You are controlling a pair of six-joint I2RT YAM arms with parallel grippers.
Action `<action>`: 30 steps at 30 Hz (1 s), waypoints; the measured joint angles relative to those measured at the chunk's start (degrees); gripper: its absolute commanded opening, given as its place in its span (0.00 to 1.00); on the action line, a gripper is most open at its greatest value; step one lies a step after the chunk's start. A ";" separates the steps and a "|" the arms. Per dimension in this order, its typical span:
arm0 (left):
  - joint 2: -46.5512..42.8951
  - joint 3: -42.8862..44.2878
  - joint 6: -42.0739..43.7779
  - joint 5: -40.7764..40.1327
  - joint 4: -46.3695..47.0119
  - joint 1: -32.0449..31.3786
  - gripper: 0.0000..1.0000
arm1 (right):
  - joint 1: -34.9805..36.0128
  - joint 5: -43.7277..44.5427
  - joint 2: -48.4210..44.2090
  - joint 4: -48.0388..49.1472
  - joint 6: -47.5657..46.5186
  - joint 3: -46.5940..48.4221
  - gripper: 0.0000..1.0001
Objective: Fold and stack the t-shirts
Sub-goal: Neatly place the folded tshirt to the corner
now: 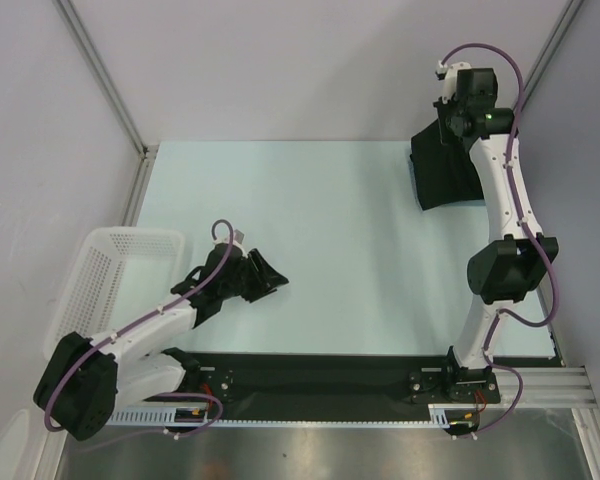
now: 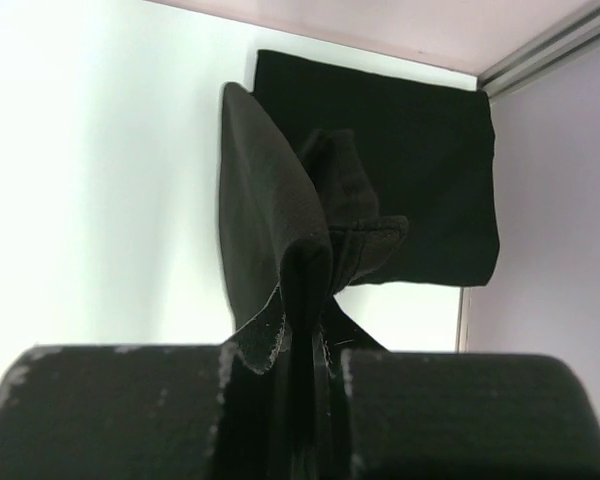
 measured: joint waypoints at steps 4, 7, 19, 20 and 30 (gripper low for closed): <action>0.98 0.20 0.07 0.94 0.31 0.39 0.52 | 0.55 0.28 -0.63 0.20 -0.98 -0.98 0.00; 1.14 0.22 0.33 1.51 0.28 0.74 0.52 | 0.46 0.33 -0.61 0.85 -1.46 -1.46 0.00; 3.69 0.42 1.05 3.34 0.46 2.69 0.52 | -0.17 0.87 0.96 2.80 -5.77 -1.60 0.00; 4.28 0.57 1.16 3.52 0.46 2.78 0.52 | -0.31 0.76 1.29 3.13 -5.97 -1.60 0.00; 6.86 2.43 2.25 4.52 1.14 3.69 0.52 | -2.12 1.33 5.95 6.56 -7.48 -0.68 0.00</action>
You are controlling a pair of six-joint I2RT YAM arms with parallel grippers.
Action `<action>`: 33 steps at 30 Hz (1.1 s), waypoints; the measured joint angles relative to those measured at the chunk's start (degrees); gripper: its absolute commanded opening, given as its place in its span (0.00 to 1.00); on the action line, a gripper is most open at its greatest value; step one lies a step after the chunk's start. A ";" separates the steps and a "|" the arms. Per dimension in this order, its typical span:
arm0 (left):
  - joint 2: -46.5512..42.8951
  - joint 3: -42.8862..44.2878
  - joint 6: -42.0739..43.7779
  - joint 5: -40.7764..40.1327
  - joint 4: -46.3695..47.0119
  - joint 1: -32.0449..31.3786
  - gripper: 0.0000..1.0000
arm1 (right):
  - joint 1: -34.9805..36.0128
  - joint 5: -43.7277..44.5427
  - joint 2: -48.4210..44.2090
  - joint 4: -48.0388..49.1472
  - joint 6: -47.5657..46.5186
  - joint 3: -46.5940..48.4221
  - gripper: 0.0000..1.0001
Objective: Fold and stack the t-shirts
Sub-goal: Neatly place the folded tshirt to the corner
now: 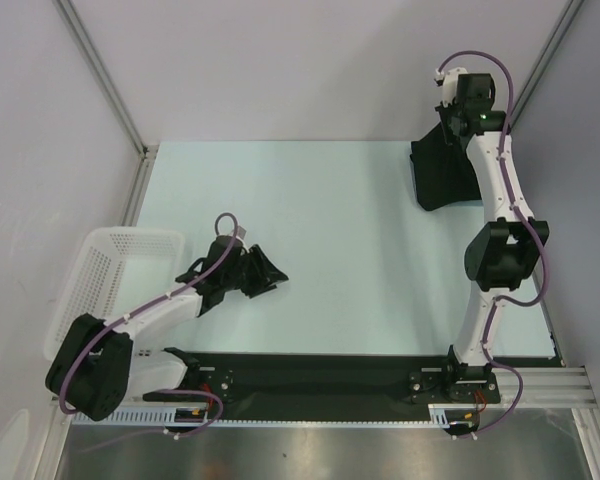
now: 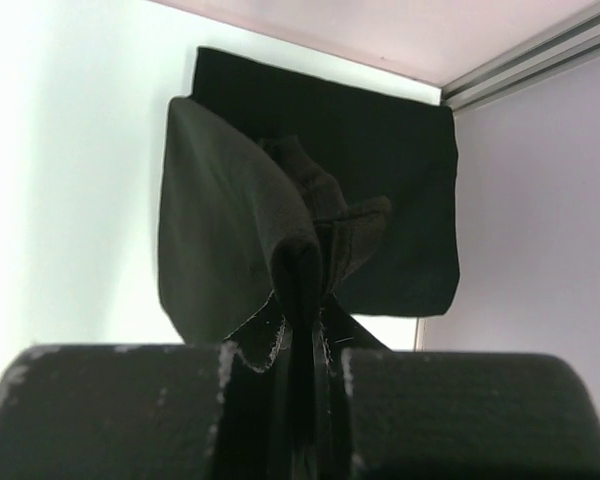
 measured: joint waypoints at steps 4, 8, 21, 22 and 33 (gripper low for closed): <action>1.03 0.26 0.39 0.46 -0.02 0.11 0.52 | -0.48 0.07 2.62 1.62 -0.17 1.75 0.00; 1.70 0.81 1.11 0.48 -0.39 0.24 0.52 | -1.75 0.00 5.01 2.58 -0.39 3.43 0.00; 5.64 2.43 2.25 1.09 -1.20 0.35 0.51 | -6.45 -0.02 13.33 5.09 0.85 10.93 0.00; 5.84 2.56 2.29 1.20 -1.22 0.37 0.51 | -6.54 0.04 13.90 5.31 1.05 11.39 0.00; 8.92 3.80 3.26 2.27 -1.77 0.42 0.51 | -8.96 0.35 19.02 8.22 3.30 14.71 0.00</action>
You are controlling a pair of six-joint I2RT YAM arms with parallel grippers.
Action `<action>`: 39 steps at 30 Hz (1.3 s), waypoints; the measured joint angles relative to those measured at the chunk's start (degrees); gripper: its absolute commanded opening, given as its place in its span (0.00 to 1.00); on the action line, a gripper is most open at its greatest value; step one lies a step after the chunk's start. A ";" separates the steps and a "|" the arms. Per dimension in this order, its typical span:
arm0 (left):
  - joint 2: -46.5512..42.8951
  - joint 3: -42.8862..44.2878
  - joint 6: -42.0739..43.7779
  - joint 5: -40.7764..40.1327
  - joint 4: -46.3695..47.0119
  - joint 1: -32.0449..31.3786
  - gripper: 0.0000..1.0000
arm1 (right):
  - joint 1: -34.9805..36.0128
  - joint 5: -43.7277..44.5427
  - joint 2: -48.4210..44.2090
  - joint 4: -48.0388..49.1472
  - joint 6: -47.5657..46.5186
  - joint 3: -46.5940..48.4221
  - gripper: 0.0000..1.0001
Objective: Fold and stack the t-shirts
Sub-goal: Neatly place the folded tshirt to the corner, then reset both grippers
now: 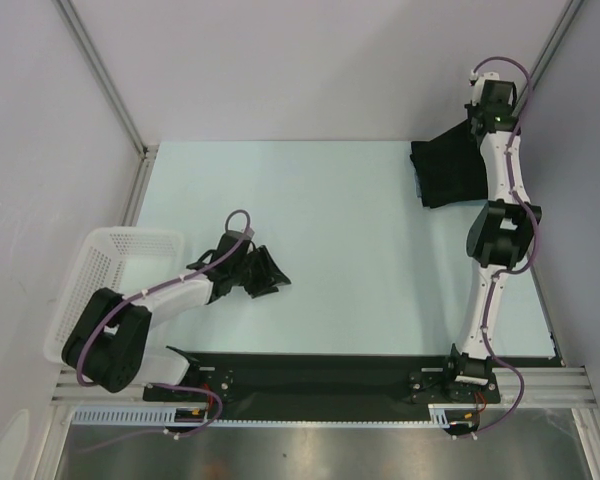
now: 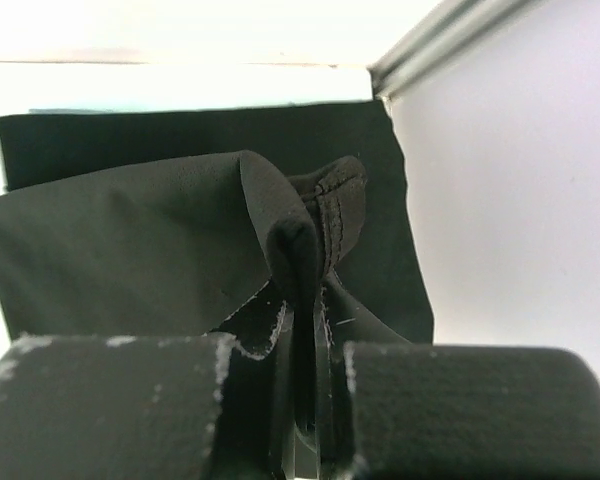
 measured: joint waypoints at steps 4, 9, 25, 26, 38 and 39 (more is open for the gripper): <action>1.49 1.07 0.42 0.26 -0.46 0.07 0.51 | -1.31 0.59 1.57 0.28 0.81 0.79 0.00; 3.34 2.93 0.87 1.05 -0.96 0.07 0.51 | -2.49 0.79 3.50 0.70 1.55 2.03 0.00; 9.35 6.64 3.02 2.86 -2.43 0.17 0.51 | -6.54 1.07 11.85 5.40 4.76 7.58 0.68; 9.35 6.69 3.15 3.04 -2.58 0.17 0.51 | -7.08 1.16 12.09 5.79 5.07 7.67 0.73; -1.64 4.52 0.76 4.15 -0.48 0.15 0.52 | -1.70 3.85 -3.98 2.01 12.52 -5.44 1.00; -3.45 3.34 -0.24 4.31 0.83 0.13 0.53 | 0.74 3.13 -7.58 1.44 13.75 -8.39 1.00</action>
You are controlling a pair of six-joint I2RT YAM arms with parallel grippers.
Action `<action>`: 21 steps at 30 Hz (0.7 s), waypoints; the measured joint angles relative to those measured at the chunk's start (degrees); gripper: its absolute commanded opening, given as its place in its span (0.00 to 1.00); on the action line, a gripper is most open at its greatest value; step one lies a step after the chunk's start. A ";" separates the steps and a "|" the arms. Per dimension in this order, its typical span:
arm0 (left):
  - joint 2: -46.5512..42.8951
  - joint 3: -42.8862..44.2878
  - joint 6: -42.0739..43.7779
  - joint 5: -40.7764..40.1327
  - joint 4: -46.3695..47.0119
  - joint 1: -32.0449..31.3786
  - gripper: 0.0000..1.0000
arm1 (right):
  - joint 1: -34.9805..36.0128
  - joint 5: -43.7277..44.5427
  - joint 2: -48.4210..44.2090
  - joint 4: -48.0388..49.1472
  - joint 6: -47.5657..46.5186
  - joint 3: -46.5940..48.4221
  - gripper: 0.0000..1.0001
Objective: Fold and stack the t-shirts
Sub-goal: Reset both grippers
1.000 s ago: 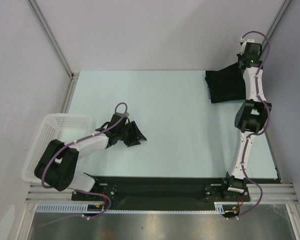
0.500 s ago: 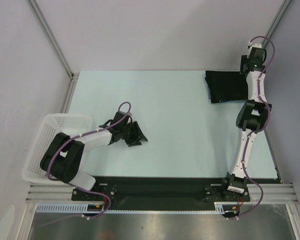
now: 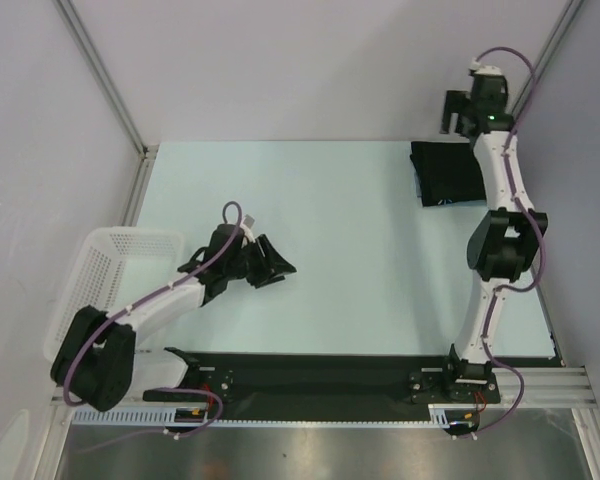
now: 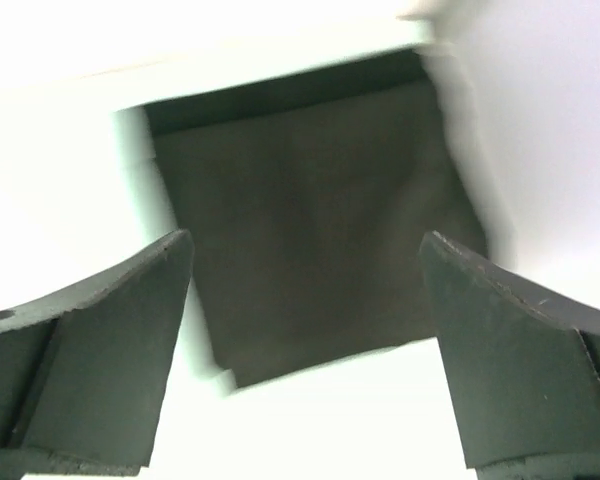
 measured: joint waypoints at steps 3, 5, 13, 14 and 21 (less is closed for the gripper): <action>-4.72 -4.31 -2.86 0.31 2.60 -0.44 0.54 | 8.24 -2.99 -9.60 -0.37 4.63 -7.17 1.00; -8.00 -7.87 -4.68 0.39 4.13 -0.79 0.55 | 14.60 -7.39 -16.46 1.07 9.03 -13.73 1.00; -31.58 -25.03 -14.58 -0.76 8.63 -2.01 0.58 | 25.18 -26.69 -46.23 18.80 32.22 -61.66 1.00; -34.93 -26.82 -15.63 -1.22 9.27 -2.14 0.59 | 25.31 -28.11 -50.38 21.31 35.80 -68.52 1.00; -57.99 -33.51 -24.81 -3.32 11.56 -2.45 0.59 | 26.40 -31.36 -81.68 33.00 56.92 -106.29 1.00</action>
